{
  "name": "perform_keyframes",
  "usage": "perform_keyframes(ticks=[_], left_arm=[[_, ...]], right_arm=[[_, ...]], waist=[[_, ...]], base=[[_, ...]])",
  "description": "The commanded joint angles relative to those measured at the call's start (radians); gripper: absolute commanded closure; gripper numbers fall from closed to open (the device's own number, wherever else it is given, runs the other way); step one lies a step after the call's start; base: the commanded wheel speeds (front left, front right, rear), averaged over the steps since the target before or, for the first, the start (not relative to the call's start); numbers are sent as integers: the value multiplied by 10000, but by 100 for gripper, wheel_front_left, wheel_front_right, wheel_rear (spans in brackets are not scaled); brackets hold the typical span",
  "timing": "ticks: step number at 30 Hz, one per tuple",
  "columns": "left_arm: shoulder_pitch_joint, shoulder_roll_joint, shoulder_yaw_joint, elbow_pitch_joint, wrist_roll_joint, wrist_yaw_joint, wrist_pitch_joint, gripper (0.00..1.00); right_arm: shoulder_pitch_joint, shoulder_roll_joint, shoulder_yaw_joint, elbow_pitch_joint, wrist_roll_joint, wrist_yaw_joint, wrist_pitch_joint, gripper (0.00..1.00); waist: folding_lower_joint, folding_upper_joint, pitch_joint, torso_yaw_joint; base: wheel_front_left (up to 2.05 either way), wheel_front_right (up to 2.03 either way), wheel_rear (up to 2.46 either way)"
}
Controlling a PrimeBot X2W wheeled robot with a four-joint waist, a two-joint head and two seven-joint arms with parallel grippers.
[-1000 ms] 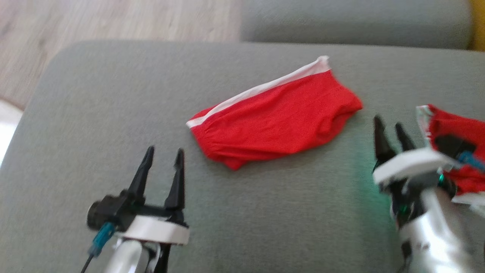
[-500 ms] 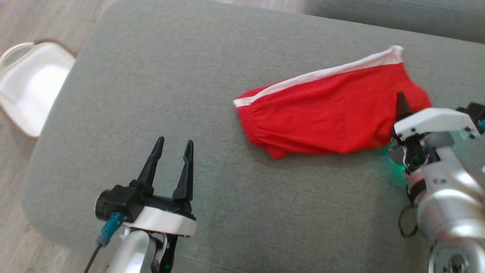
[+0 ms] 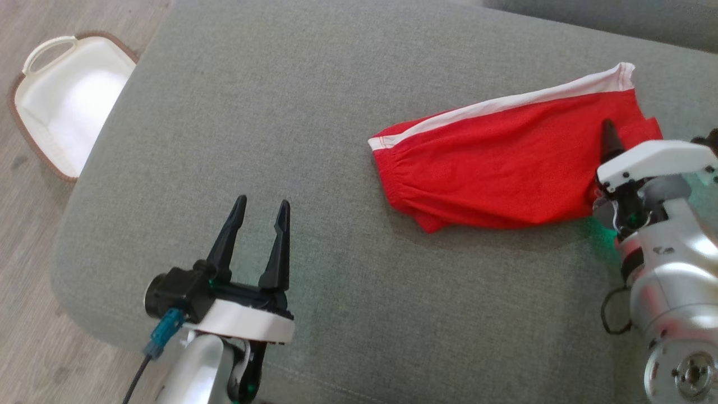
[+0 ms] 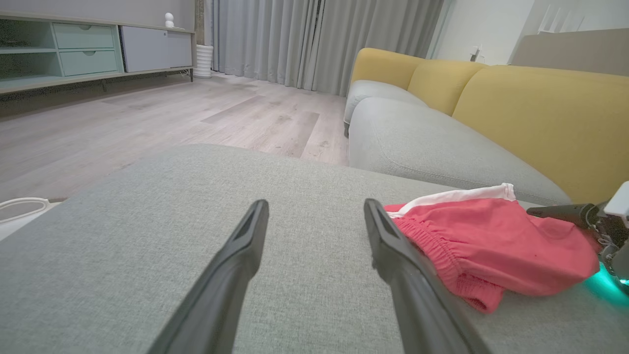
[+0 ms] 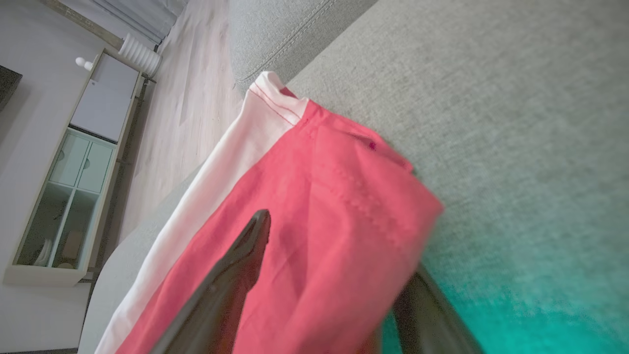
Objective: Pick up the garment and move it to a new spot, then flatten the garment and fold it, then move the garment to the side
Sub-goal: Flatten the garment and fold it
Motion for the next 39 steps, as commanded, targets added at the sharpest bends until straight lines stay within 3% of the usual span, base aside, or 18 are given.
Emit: perform_keyframes(ticks=[1, 2, 4, 13, 18, 24, 29, 39], left_arm=[[-434, 20, 334, -351, 85, -66, -95, 0], [-451, 16, 336, -350, 78, -72, -95, 0], [-488, 11, 328, -332, 66, -84, -95, 0], [-553, 5, 292, -218, -17, -88, -95, 0], [-398, 4, 356, -194, 78, -95, -95, 0], [-36, 4, 359, -199, 168, -109, -95, 0], [351, 4, 169, -194, 233, -105, -95, 0], [701, 3, 67, -227, 403, -91, -95, 0]], right_arm=[[210, 313, -73, 205, -208, 75, 270, 0], [166, 315, -225, 205, -414, 75, 298, 0], [61, 319, -507, 205, -840, 75, 270, 100], [-358, 484, -1552, 206, -1906, 75, -509, 100], [-561, 521, -1465, 206, -1155, 75, -888, 100], [93, 524, -134, 207, 853, 75, -1634, 100], [723, 525, 1611, 127, 2309, 75, -1925, 100], [2333, 526, 3670, -761, 4501, 75, -2585, 100]], waist=[[1, 0, 87, 27], [1, 0, 123, 27], [1, 0, 179, 33], [1, 0, -59, -269], [1, 0, -489, -706], [1, 0, -1201, -1432], [1, 0, -1593, -1854], [1, 0, -2046, -1902]], base=[[0, 0, 0], [0, 0, 0], [0, 0, 0], [0, 0, 0], [0, 0, 0], [0, 0, 0], [0, 0, 0], [0, 0, 0]])
